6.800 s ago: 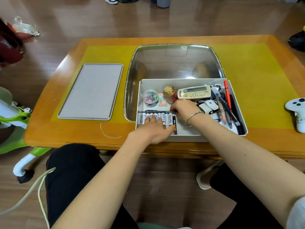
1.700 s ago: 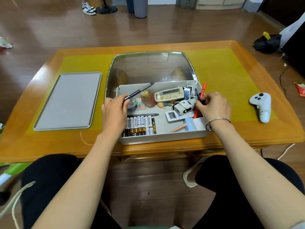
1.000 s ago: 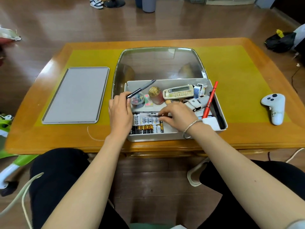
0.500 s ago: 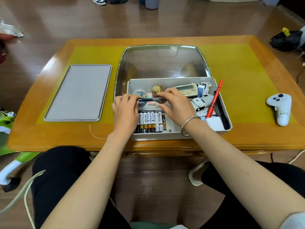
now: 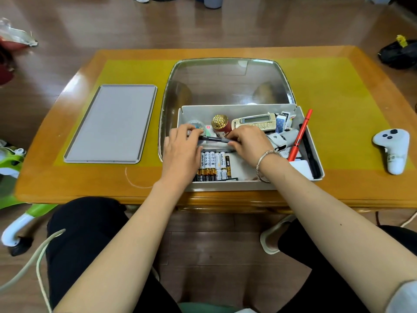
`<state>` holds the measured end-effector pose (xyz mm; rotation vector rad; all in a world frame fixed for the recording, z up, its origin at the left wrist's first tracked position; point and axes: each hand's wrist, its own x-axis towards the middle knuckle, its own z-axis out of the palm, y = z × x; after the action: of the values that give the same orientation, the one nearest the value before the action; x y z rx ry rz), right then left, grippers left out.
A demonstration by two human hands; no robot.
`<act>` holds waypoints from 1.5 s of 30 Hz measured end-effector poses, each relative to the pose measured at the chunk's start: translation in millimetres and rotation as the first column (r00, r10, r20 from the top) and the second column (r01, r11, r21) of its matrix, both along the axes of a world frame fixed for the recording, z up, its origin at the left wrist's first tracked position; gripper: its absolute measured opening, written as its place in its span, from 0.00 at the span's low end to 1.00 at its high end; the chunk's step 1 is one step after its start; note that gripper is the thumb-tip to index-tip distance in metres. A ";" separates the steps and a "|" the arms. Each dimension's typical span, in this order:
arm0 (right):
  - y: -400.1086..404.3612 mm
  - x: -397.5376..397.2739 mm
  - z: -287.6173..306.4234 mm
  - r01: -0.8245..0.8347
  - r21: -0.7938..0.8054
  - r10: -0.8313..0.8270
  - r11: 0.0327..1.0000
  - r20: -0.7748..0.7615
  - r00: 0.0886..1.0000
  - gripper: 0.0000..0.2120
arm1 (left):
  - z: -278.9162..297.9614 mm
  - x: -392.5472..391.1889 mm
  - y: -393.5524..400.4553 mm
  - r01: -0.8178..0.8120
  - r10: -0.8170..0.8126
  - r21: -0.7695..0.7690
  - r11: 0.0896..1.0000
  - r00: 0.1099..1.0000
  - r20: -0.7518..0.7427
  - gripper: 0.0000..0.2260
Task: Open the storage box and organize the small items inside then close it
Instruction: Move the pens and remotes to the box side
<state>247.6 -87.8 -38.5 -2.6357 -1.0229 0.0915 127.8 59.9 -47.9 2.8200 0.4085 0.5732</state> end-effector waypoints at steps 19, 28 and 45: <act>29.4 7.8 -19.3 -0.004 -0.261 0.001 0.965 -0.012 1.000 0.11 | -10.4 13.0 -21.5 -0.045 -0.154 -0.244 0.969 0.663 -0.732 0.39; 23.8 10.9 -24.7 -0.074 -0.223 0.067 0.972 -0.040 0.997 0.19 | -10.5 18.8 -17.2 0.005 -0.149 -0.203 0.979 0.697 -0.701 0.40; 18.0 8.7 -26.2 -0.094 -0.250 0.100 0.964 0.011 0.995 0.16 | -9.4 27.0 -15.1 0.022 -0.108 -0.128 0.991 0.690 -0.716 0.39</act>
<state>256.3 -69.8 -64.7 -2.8140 -1.2209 0.2258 154.8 44.9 -57.3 2.8158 0.4415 -0.6160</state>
